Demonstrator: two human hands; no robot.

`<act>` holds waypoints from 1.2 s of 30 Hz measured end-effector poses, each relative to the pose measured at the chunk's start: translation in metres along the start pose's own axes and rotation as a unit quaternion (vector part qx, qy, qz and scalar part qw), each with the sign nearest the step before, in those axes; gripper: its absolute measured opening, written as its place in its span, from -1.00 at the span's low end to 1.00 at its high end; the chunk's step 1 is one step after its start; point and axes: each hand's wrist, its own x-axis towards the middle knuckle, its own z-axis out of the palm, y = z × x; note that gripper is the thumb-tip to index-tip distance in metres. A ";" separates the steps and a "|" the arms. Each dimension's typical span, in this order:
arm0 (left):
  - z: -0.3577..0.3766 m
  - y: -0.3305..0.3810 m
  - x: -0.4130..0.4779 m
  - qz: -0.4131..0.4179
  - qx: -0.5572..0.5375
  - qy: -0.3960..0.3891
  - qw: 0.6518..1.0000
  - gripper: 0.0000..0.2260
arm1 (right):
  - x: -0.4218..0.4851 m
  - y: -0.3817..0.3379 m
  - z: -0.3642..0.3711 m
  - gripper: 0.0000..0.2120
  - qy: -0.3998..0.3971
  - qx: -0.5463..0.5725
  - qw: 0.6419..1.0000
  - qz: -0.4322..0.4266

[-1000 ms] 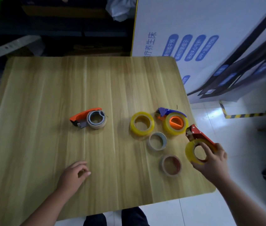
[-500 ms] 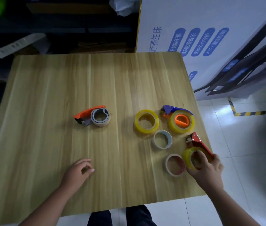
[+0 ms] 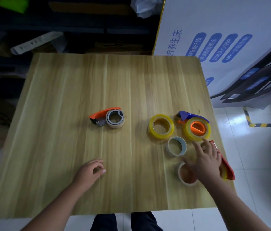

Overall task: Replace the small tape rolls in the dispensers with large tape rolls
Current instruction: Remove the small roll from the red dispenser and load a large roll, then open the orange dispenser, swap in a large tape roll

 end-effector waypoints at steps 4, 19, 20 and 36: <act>-0.006 0.004 0.004 -0.006 -0.020 0.003 1.000 -0.95 | 0.037 -0.084 0.003 -0.38 -0.003 0.017 0.993 -0.121; -0.107 0.072 0.168 0.008 0.175 0.087 0.981 -0.83 | 0.056 -0.185 0.038 -0.46 0.036 0.028 0.976 -0.211; -0.101 0.071 0.162 0.016 0.149 0.083 0.985 -0.85 | 0.053 -0.190 0.039 -0.43 0.033 0.049 0.973 -0.222; -0.013 0.079 0.068 0.085 0.219 0.058 0.970 -0.79 | -0.017 -0.204 0.084 -0.14 -0.025 0.223 0.969 -0.102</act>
